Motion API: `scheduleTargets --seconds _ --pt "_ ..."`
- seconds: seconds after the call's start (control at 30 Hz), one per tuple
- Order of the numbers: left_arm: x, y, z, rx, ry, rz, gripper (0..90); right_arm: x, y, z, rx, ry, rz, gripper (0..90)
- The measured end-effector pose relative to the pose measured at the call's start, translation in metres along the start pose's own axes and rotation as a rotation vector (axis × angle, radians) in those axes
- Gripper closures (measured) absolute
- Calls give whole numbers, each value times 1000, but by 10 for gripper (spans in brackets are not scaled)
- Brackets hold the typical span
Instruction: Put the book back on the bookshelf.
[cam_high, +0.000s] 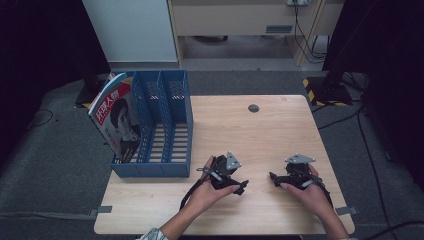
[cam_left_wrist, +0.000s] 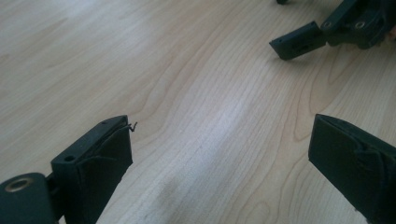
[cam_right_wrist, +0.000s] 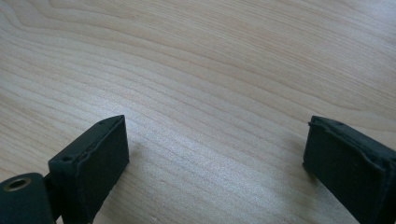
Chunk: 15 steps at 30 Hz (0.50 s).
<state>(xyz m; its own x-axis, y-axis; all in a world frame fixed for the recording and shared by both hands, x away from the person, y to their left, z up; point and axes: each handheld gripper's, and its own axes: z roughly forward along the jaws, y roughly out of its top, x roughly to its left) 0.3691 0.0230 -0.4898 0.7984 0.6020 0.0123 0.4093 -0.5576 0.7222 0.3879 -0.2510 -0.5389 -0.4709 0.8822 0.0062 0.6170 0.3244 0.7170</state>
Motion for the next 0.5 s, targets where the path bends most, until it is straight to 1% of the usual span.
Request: scheduleTargets --seconds 0.27,0.43,0.47,0.5 --pt "-4 -9 11 26 2 2 56 0 0 0 -1 0 2 71" --pt "1 -12 18 46 7 -9 57 0 0 0 -2 1 -1 71" --pt "2 -12 20 47 11 -19 56 0 0 0 0 0 0 71" --pt "4 -12 21 50 18 -19 57 0 0 0 0 0 0 71"
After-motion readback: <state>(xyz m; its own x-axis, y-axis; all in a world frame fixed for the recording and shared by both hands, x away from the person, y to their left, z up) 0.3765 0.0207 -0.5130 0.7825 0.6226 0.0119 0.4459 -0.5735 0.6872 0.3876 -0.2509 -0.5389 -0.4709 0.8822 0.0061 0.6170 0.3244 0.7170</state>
